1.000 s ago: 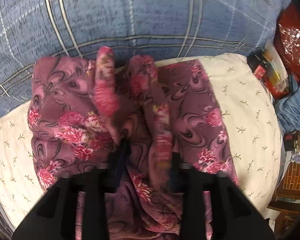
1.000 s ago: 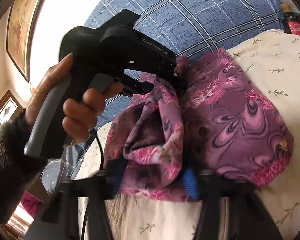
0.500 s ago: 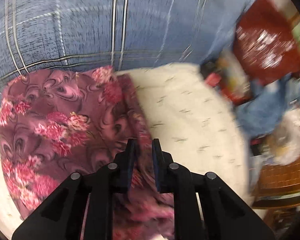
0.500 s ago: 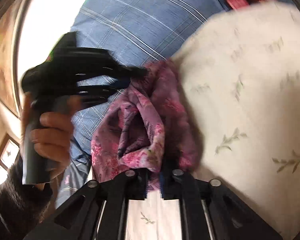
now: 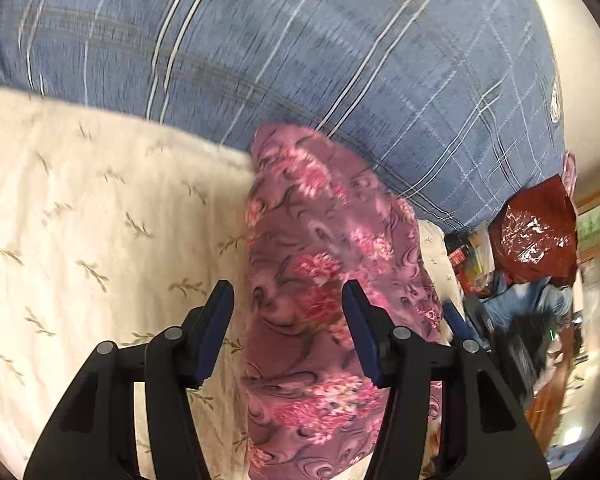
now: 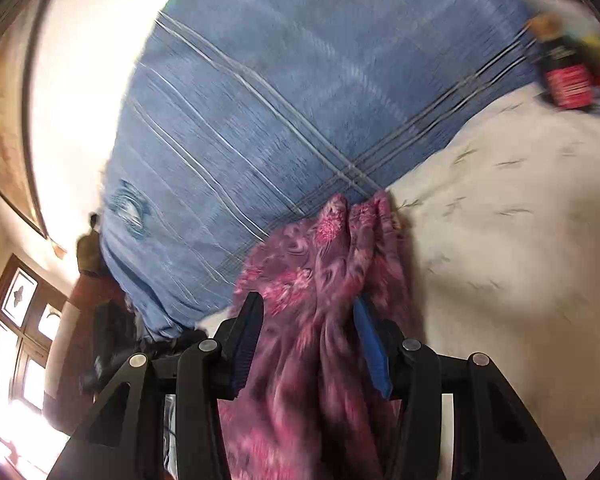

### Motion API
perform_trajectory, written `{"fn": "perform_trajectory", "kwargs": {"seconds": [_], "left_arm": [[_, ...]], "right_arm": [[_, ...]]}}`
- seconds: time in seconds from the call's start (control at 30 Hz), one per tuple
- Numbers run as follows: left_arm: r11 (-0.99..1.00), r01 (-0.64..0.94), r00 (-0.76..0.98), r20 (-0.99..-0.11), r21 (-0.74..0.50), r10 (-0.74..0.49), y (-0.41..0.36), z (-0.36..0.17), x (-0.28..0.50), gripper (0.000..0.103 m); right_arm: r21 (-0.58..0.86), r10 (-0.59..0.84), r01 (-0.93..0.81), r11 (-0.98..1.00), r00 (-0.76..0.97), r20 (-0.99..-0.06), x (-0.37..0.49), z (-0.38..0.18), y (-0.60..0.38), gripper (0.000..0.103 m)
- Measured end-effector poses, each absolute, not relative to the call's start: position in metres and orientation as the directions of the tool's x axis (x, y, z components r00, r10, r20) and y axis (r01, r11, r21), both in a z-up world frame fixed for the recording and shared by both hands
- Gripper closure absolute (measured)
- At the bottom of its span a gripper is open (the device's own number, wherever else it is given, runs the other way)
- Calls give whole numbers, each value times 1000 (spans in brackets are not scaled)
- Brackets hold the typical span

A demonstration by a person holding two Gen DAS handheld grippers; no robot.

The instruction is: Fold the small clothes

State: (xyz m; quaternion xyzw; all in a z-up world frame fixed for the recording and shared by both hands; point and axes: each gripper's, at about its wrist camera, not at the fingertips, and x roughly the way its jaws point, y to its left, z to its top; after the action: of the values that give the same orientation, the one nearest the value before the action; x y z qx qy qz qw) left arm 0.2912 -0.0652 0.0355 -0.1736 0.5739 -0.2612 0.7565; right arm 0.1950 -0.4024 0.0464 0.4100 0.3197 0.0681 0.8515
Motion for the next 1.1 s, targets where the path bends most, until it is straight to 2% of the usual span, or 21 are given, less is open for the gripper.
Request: {"fn": "perform_trajectory", "kwargs": {"seconds": [0.03,0.1,0.13,0.17,0.2,0.3,0.37,0.4,0.47,0.5,0.53,0.63,0.7,0.77,0.8,0.83,0.9,1.0,1.03,1.1], "left_arm": [[800,194,191,-778,-568,-598,-70,30,291,48],[798,189,169,-782,-572,-600,-76,21,296,48],[791,190,163,-776,-581,-609,-80,20,298,49],[781,197,159,-767,-593,-622,-83,23,298,49],[781,204,162,-766,-590,-621,-90,23,297,48],[804,229,198,-783,-549,-590,-103,24,294,48],[842,229,221,-816,-489,-534,-112,15,296,48],[861,225,215,-839,-456,-500,-117,8,298,48],[877,221,187,-864,-426,-467,-124,-3,298,47],[875,209,194,-858,-437,-475,-121,0,295,48],[870,206,198,-851,-449,-486,-117,5,292,48],[860,245,228,-835,-448,-500,-102,30,270,50],[842,281,250,-812,-461,-528,-94,48,247,50],[848,321,297,-805,-422,-513,-94,57,222,50],[857,333,310,-813,-393,-493,-95,53,211,49],[864,341,298,-829,-370,-472,-102,44,203,49],[871,342,199,-879,-352,-433,-116,9,194,47],[879,368,237,-883,-304,-404,-115,22,179,49],[871,371,236,-874,-324,-425,-113,30,176,49],[862,354,261,-847,-363,-463,-108,40,169,48]], "right_arm": [[735,379,156,660,775,-505,206,42,-400,53],[653,354,234,720,685,-636,237,27,-389,53],[638,362,251,728,649,-669,241,21,-382,60],[639,392,247,728,615,-684,253,16,-377,75],[642,395,226,733,628,-671,255,20,-375,95],[626,357,124,770,729,-584,245,49,-373,96],[646,323,139,751,776,-542,237,49,-383,96],[639,310,171,750,762,-568,239,40,-386,96],[557,276,271,785,652,-706,249,10,-385,94],[544,285,271,794,624,-727,250,1,-385,95],[550,276,270,790,646,-712,244,7,-386,86],[538,225,230,811,727,-649,209,44,-386,84],[601,329,89,795,769,-549,184,65,-377,84],[610,400,-17,792,769,-499,166,73,-361,77],[571,401,-44,820,755,-519,159,69,-348,67],[527,386,-48,848,737,-555,163,63,-334,64],[306,221,24,952,636,-739,170,27,-314,71],[277,178,52,960,650,-739,158,38,-307,72],[323,210,45,945,674,-709,149,51,-307,69],[393,272,-2,920,725,-633,131,60,-309,69]]}}
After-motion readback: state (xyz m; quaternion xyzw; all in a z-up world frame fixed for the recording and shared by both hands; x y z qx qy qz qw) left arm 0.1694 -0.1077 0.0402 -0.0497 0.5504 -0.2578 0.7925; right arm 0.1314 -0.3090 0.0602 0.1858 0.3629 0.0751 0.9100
